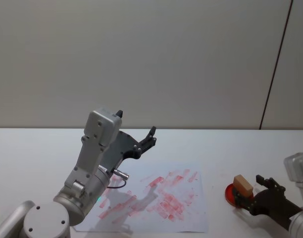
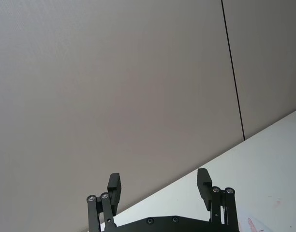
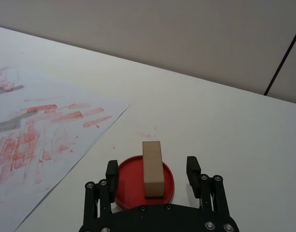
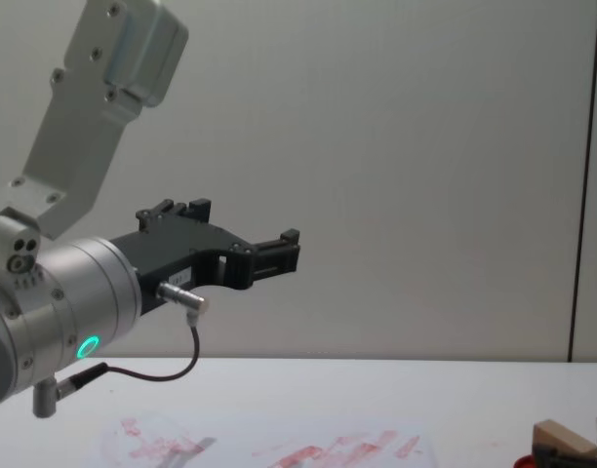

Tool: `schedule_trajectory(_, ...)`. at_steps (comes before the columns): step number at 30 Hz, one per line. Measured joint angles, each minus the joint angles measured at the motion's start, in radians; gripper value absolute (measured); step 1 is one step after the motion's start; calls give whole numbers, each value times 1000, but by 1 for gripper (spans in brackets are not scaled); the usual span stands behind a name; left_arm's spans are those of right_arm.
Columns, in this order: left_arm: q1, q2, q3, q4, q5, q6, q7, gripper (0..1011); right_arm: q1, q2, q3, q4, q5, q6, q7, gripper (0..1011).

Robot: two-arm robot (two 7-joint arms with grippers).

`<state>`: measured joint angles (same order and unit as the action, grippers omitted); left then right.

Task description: Use the one hand to pick up the stamp and affix it onto the A4 paper.

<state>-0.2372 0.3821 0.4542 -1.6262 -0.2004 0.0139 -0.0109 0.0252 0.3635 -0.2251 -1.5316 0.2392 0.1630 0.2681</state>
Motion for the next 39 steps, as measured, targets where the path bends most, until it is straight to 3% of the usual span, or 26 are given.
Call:
schedule_trajectory(9,0,0,0,0,0,0,0,1002,4,-6,-3,19,4,-1,2,673)
schedule_trajectory(15,0,0,0,0,0,0,0,1002,7,-10,-4,28,5,-10,0,414)
schedule_trajectory(22,0,0,0,0,0,0,0,1003,7,-13,-5,33,4,-25,-6,222)
schedule_trajectory(39,0,0,0,0,0,0,0,1002,-2,-22,-22,-15,-40,-106,7,214)
